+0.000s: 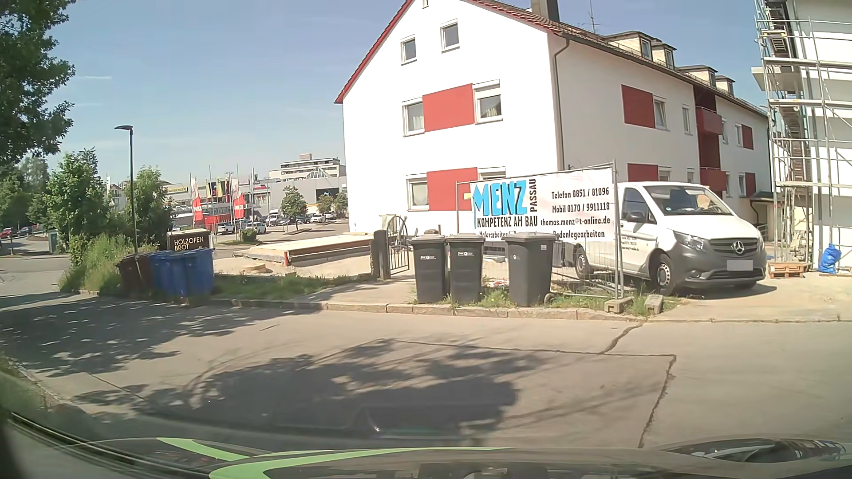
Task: Follow the waypoints while adhering to traffic rules and regulations
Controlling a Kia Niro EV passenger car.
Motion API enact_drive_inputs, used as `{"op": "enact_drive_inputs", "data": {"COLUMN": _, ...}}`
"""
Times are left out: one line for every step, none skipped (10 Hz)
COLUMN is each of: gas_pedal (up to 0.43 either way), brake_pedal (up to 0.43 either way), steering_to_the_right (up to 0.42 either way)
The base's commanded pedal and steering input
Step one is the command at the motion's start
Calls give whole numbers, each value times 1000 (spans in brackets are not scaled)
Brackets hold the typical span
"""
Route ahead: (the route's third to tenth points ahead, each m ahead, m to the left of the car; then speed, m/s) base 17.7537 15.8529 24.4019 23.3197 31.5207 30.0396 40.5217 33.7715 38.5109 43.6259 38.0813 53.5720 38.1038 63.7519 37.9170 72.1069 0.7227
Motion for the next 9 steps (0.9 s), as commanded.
{"op": "enact_drive_inputs", "data": {"gas_pedal": 0, "brake_pedal": 287, "steering_to_the_right": -35}}
{"op": "enact_drive_inputs", "data": {"gas_pedal": 0, "brake_pedal": 287, "steering_to_the_right": -45}}
{"op": "enact_drive_inputs", "data": {"gas_pedal": 0, "brake_pedal": 287, "steering_to_the_right": -60}}
{"op": "enact_drive_inputs", "data": {"gas_pedal": 0, "brake_pedal": 287, "steering_to_the_right": -73}}
{"op": "enact_drive_inputs", "data": {"gas_pedal": 0, "brake_pedal": 287, "steering_to_the_right": -88}}
{"op": "enact_drive_inputs", "data": {"gas_pedal": 0, "brake_pedal": 287, "steering_to_the_right": -103}}
{"op": "enact_drive_inputs", "data": {"gas_pedal": 0, "brake_pedal": 287, "steering_to_the_right": -114}}
{"op": "enact_drive_inputs", "data": {"gas_pedal": 0, "brake_pedal": 287, "steering_to_the_right": -124}}
{"op": "enact_drive_inputs", "data": {"gas_pedal": 0, "brake_pedal": 274, "steering_to_the_right": -134}}
